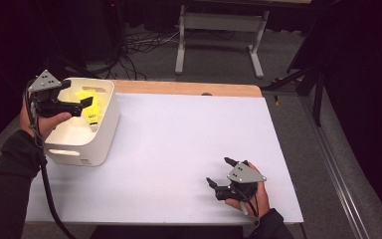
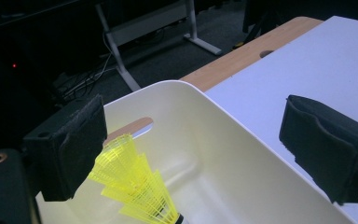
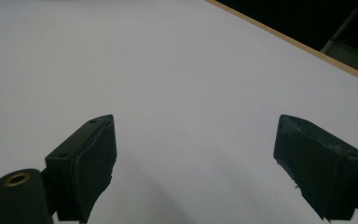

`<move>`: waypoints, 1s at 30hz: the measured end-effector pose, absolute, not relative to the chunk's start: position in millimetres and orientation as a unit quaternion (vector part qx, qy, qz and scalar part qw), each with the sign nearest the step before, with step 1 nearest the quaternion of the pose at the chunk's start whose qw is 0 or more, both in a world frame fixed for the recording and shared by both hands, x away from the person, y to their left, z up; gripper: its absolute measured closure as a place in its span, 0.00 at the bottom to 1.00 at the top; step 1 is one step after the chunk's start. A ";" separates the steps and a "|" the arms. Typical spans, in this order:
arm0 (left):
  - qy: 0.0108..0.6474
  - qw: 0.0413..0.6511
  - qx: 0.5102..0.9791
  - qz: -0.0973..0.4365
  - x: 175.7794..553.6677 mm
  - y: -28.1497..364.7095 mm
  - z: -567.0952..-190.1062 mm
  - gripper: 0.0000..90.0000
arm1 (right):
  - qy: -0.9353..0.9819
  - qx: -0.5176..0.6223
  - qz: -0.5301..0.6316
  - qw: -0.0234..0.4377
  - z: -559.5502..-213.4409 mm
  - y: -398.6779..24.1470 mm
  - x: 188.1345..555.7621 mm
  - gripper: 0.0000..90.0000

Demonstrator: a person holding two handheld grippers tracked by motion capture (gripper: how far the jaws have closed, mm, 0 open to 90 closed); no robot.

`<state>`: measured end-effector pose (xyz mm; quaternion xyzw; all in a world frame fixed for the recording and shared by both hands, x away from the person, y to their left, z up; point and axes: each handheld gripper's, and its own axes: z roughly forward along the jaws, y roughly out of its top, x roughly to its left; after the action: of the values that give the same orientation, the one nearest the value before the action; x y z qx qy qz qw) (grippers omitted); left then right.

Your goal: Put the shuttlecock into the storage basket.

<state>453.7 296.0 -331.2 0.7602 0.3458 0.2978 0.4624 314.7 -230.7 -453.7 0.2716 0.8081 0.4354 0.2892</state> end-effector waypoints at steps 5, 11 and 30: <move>0.333 0.476 0.757 0.299 446.3 295.1 -329.9 0.08 | 0.807 0.271 0.436 0.292 -452.7 -231.4 314.5 0.16; 0.324 0.490 0.752 0.299 438.2 292.1 -327.0 0.08 | 0.807 0.269 0.435 0.297 -451.4 -231.7 314.2 0.16; 0.301 0.517 0.742 0.304 420.8 282.1 -330.7 0.10 | 0.802 0.269 0.439 0.302 -448.4 -232.5 313.1 0.16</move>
<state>420.8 282.1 -330.7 0.7420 0.3006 0.3039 0.5165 313.1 -232.5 -448.4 0.2691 0.8021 0.4391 0.3024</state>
